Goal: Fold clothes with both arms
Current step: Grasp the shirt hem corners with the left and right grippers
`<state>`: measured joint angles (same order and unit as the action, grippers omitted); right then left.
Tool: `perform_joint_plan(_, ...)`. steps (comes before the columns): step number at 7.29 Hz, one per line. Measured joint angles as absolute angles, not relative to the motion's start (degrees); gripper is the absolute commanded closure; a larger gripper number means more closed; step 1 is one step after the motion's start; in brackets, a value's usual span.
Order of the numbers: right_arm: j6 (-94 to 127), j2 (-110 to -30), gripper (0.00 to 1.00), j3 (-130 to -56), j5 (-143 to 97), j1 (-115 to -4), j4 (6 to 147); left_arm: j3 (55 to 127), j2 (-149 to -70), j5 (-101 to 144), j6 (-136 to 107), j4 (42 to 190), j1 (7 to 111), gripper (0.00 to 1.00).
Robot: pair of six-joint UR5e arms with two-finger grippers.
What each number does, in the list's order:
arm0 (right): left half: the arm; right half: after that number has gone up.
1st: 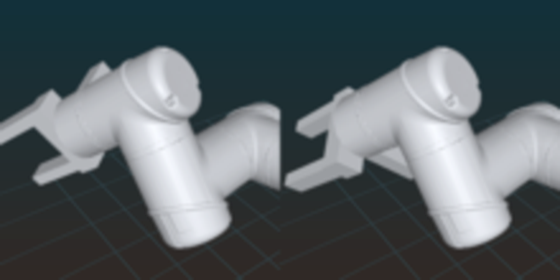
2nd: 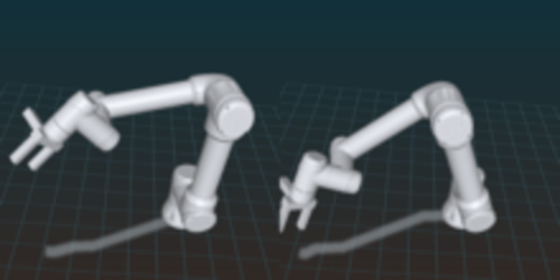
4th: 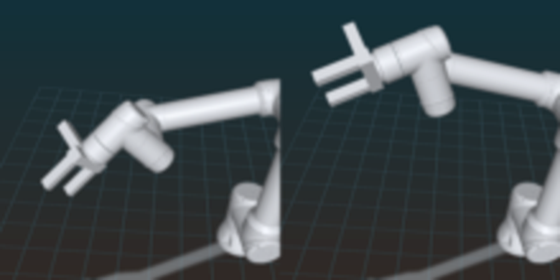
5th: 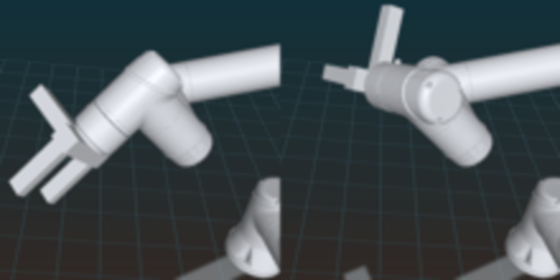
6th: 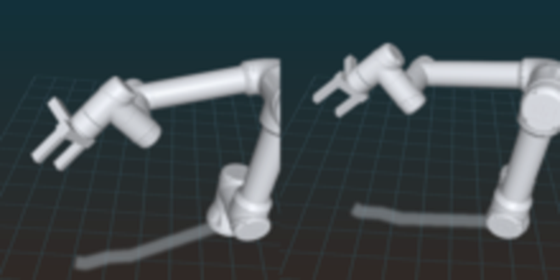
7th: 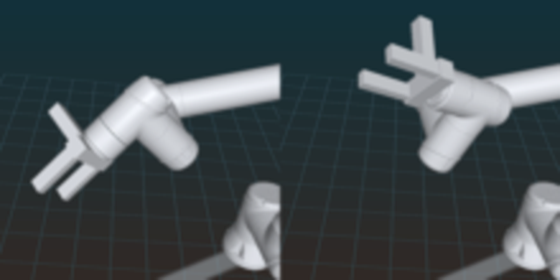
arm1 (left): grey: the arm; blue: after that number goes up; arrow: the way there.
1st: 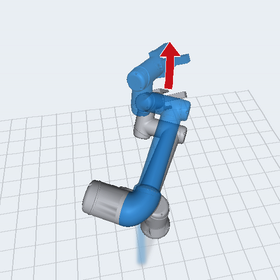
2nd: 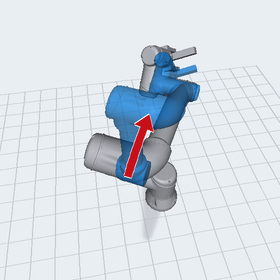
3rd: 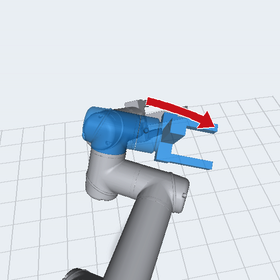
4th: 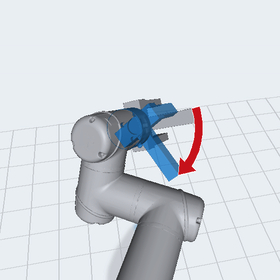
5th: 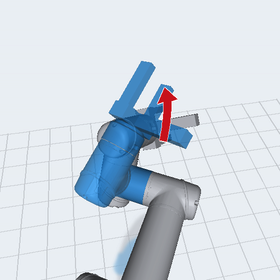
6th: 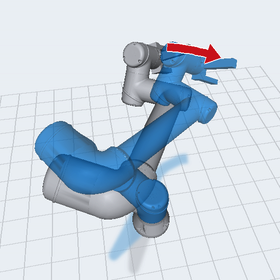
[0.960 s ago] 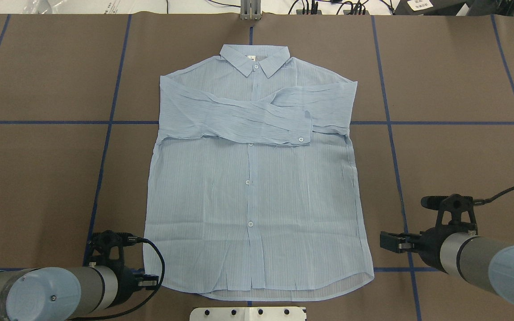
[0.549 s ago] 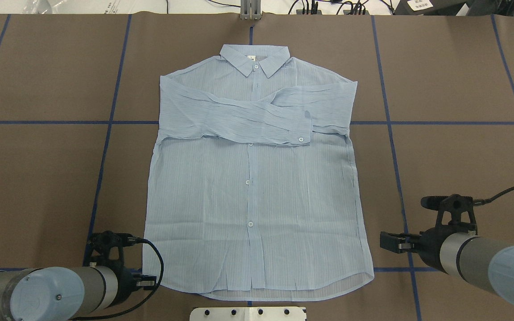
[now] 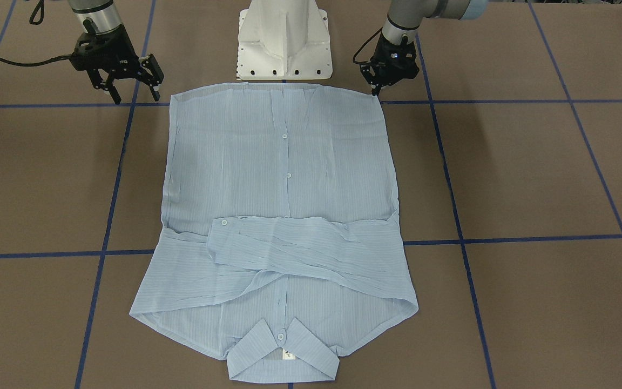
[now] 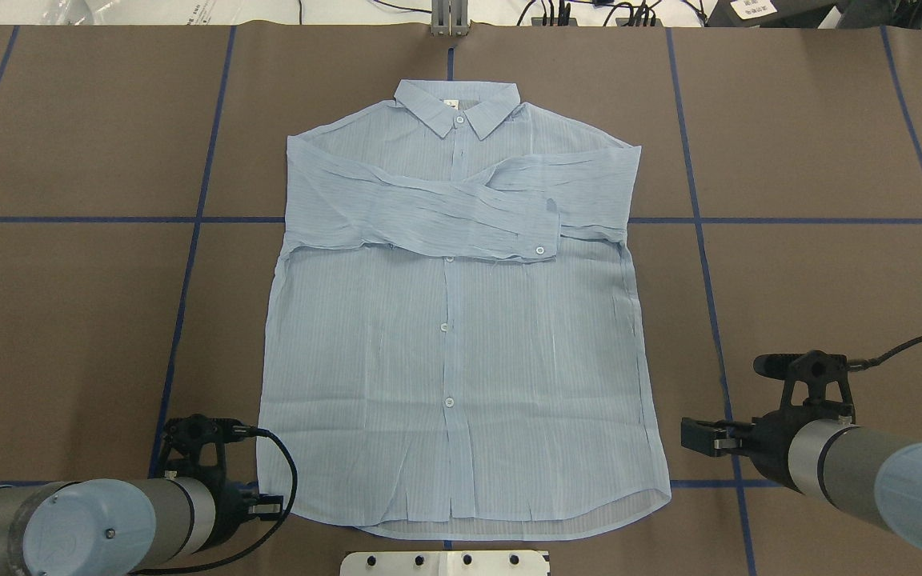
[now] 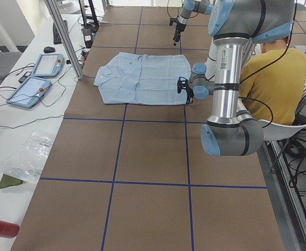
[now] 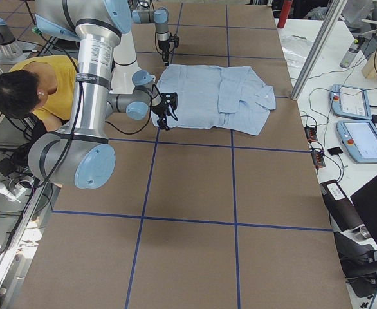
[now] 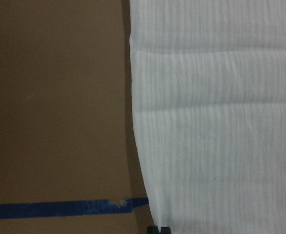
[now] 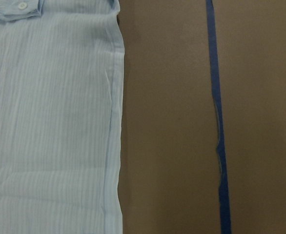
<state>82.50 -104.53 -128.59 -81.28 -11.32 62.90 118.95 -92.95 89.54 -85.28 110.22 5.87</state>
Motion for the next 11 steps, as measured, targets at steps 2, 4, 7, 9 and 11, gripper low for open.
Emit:
perform_joint_plan(2, 82.6, -104.3, 0.02, -128.5, -80.5, -10.2, 62.9, 119.1, -93.1, 89.4, -85.3, 110.2, 5.8, 1.00)
perform_joint_plan(4, 85.8, -104.2, 0.11, -128.5, -78.1, -7.7, 63.0, 119.2, -93.6, 89.1, -85.3, 110.4, 5.8, 1.00)
perform_joint_plan(7, 90.8, -103.6, 0.32, -127.3, -74.2, -3.8, 63.2, 119.6, -93.8, 85.7, -85.4, 110.5, 5.8, 1.00)
perform_joint_plan(9, 94.2, -102.9, 0.44, -126.0, -69.6, 0.0, 63.2, 120.2, -93.9, 84.7, -85.5, 110.5, 5.7, 1.00)
perform_joint_plan(11, 95.9, -101.5, 0.51, -125.0, -65.9, 3.0, 63.3, 120.6, -93.9, 83.8, -85.5, 110.5, 5.7, 1.00)
